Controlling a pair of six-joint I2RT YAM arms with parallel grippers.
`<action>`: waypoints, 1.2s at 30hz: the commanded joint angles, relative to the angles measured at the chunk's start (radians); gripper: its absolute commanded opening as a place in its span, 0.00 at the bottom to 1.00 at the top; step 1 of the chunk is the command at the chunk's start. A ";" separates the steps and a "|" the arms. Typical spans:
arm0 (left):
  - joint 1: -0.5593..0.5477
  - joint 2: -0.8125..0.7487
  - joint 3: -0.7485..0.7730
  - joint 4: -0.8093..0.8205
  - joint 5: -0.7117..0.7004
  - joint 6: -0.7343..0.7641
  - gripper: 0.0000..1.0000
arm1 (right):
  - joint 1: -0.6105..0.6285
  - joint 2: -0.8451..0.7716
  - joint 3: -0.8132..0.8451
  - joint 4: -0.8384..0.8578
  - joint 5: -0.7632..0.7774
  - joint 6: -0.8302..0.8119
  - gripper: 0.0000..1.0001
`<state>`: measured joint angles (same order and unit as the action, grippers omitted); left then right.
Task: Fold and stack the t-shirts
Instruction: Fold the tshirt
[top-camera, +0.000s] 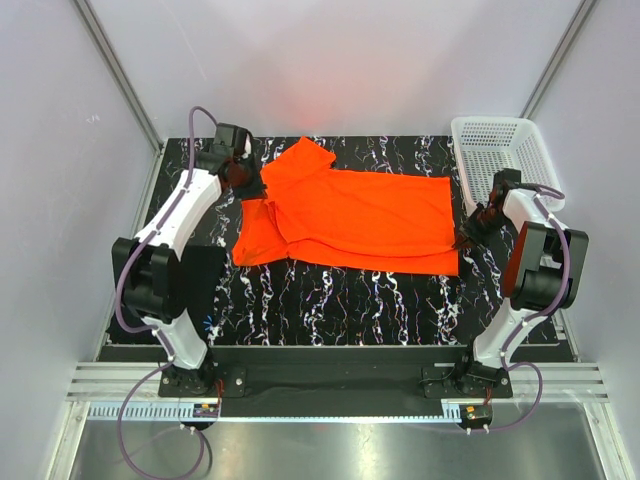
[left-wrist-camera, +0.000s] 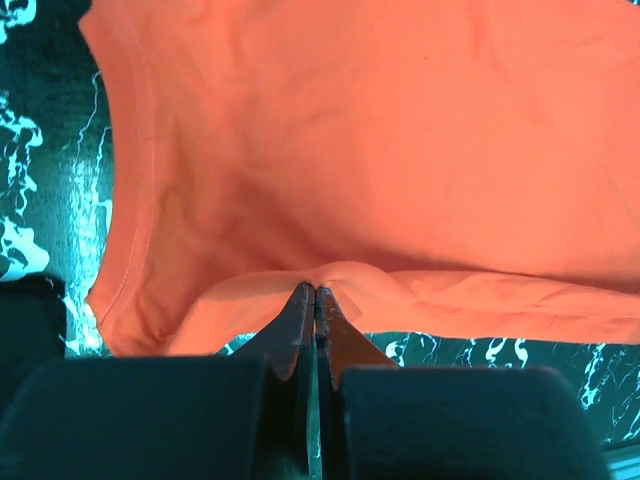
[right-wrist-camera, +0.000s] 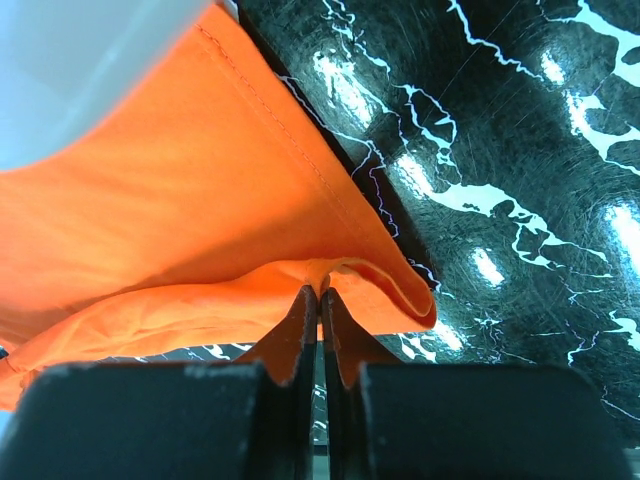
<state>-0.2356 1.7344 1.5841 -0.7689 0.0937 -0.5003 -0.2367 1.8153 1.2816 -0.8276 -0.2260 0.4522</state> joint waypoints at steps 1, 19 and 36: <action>0.005 0.028 0.065 0.025 0.023 0.025 0.00 | -0.003 0.019 0.033 0.012 0.007 -0.006 0.06; 0.044 0.128 0.194 0.008 0.017 0.040 0.00 | 0.014 0.029 0.042 0.033 0.010 0.016 0.07; 0.056 0.209 0.229 -0.007 0.043 0.063 0.01 | 0.042 0.055 0.088 0.073 0.056 0.054 0.12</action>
<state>-0.1879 1.9274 1.7592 -0.7776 0.1097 -0.4625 -0.2062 1.8652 1.3308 -0.7734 -0.2028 0.4873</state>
